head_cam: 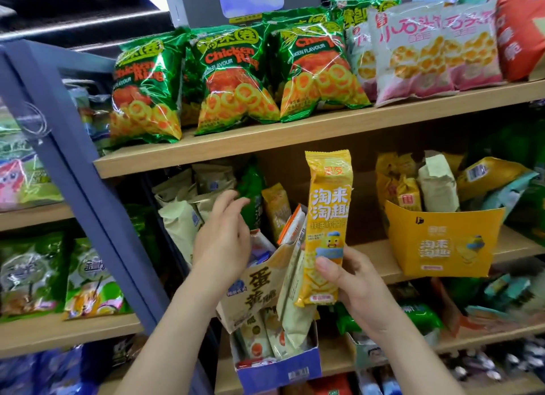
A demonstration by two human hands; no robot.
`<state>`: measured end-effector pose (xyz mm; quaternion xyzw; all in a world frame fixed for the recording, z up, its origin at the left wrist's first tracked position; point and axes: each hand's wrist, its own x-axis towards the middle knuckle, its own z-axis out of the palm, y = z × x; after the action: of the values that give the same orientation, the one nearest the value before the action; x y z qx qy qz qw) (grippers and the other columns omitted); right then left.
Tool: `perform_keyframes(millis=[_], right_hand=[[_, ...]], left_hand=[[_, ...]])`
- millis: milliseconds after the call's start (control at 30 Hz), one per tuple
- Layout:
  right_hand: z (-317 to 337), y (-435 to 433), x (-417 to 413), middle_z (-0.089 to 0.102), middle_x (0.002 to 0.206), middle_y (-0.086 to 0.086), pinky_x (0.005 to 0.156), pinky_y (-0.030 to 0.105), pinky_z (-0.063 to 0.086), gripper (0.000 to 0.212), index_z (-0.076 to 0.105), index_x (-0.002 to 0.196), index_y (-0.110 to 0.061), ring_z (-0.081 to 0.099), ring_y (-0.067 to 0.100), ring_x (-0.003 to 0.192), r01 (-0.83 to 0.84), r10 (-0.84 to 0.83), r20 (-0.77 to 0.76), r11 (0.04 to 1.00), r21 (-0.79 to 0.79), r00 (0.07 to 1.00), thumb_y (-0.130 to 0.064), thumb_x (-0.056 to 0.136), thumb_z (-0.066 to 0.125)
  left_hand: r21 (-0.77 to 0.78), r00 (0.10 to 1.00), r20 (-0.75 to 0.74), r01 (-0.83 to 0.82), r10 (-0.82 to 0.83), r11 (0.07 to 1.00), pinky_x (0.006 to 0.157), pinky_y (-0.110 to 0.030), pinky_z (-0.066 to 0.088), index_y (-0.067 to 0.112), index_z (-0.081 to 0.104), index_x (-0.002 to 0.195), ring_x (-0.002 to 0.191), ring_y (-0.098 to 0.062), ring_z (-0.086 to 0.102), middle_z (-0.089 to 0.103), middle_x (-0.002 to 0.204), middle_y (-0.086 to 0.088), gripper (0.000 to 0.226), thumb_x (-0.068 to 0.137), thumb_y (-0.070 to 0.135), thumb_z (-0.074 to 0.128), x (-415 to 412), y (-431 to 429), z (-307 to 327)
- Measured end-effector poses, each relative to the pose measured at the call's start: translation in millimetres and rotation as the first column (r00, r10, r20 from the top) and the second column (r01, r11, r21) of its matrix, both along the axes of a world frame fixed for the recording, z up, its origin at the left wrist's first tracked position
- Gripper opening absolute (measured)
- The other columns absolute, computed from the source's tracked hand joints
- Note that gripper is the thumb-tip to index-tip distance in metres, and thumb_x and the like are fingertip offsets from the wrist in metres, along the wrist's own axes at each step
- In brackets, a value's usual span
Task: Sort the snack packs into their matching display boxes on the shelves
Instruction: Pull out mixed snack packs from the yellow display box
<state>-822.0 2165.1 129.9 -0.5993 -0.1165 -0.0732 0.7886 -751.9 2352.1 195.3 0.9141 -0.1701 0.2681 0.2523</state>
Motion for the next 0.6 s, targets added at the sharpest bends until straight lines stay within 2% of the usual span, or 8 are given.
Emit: perform_keyframes(millis=[67,100,167,233,333,433,533,600], right_hand=[[0.2,3.5,1.5,0.060,0.129,0.017,0.100,0.051,0.050,0.061,0.076,0.107,-0.024,0.062,0.031,0.118,-0.005,0.005,0.002,1.000,-0.007,1.000,-0.061,0.060,0.085],[0.5,4.1,2.1,0.059,0.130,0.017,0.099,0.052,0.051,0.060,0.075,0.108,-0.024,0.062,0.031,0.118,-0.007,0.007,0.001,1.000,-0.009,1.000,-0.060,0.060,0.085],[1.9,4.9,2.8,0.059,0.130,0.017,0.096,0.049,0.053,0.060,0.075,0.108,-0.025,0.063,0.031,0.117,-0.014,0.014,-0.005,1.000,-0.001,1.000,-0.060,0.060,0.085],[3.9,5.5,3.0,0.060,0.131,0.015,0.094,0.046,0.055,0.056,0.075,0.108,-0.026,0.063,0.030,0.117,-0.016,0.016,-0.007,1.000,-0.003,1.000,-0.057,0.062,0.085],[7.4,8.2,3.7,0.061,0.131,0.007,0.096,0.045,0.054,0.042,0.075,0.106,-0.034,0.063,0.024,0.117,0.016,-0.016,-0.001,0.998,-0.063,1.000,-0.049,0.067,0.078],[9.1,9.0,3.9,0.061,0.130,0.004,0.096,0.043,0.054,0.039,0.075,0.105,-0.036,0.063,0.022,0.117,0.042,-0.041,0.013,0.995,-0.091,0.999,-0.049,0.068,0.075],[8.1,7.8,3.1,0.062,0.129,0.009,0.094,0.044,0.056,0.037,0.076,0.103,-0.035,0.065,0.024,0.115,0.054,-0.053,0.010,0.996,-0.075,0.999,-0.048,0.068,0.075],[8.5,5.7,2.0,0.064,0.126,0.012,0.089,0.040,0.058,0.039,0.077,0.102,-0.032,0.067,0.026,0.110,0.074,-0.074,-0.002,0.996,-0.042,0.997,-0.048,0.066,0.076]], left_hand=[[-0.097,0.993,0.074,0.096,-0.089,0.991,0.101,-0.019,0.035,0.012,0.055,0.136,0.126,0.002,0.035,0.037,0.148,0.007,0.036,0.101,0.009,0.043,-5.6,8.4,-4.0],[-0.139,0.989,0.093,0.127,-0.115,0.982,0.105,-0.021,0.035,0.012,0.056,0.133,0.127,0.005,0.033,0.039,0.143,0.010,0.035,0.100,0.008,0.046,-7.2,12.1,-5.3],[-0.195,0.977,0.154,0.179,-0.150,0.964,0.108,-0.037,0.042,0.011,0.061,0.128,0.130,-0.005,0.040,0.042,0.135,0.013,0.032,0.098,0.006,0.051,-10.5,17.8,-6.1],[-0.224,0.959,0.239,0.209,-0.154,0.952,0.102,-0.046,0.047,0.011,0.065,0.123,0.126,-0.016,0.049,0.046,0.129,0.012,0.029,0.095,0.005,0.057,-15.0,19.7,-2.9],[-0.248,0.919,0.377,0.221,-0.116,0.943,0.100,-0.037,0.047,0.017,0.068,0.114,0.117,-0.014,0.055,0.054,0.122,0.009,0.025,0.090,0.011,0.067,-20.5,20.2,4.7],[-0.338,0.877,0.467,0.294,-0.112,0.894,0.094,-0.025,0.051,0.019,0.069,0.104,0.110,-0.011,0.060,0.061,0.115,0.004,0.018,0.086,0.018,0.070,-22.8,18.4,14.0],[-0.417,0.837,0.540,0.357,-0.088,0.836,0.088,-0.019,0.053,0.013,0.070,0.099,0.105,-0.007,0.063,0.064,0.107,-0.001,0.017,0.083,0.012,0.074,-22.0,13.8,22.5],[-0.388,0.791,0.607,0.383,-0.080,0.838,0.087,-0.019,0.053,0.010,0.069,0.098,0.103,-0.008,0.064,0.065,0.104,-0.005,0.018,0.082,0.006,0.076,-24.2,10.5,29.3]])
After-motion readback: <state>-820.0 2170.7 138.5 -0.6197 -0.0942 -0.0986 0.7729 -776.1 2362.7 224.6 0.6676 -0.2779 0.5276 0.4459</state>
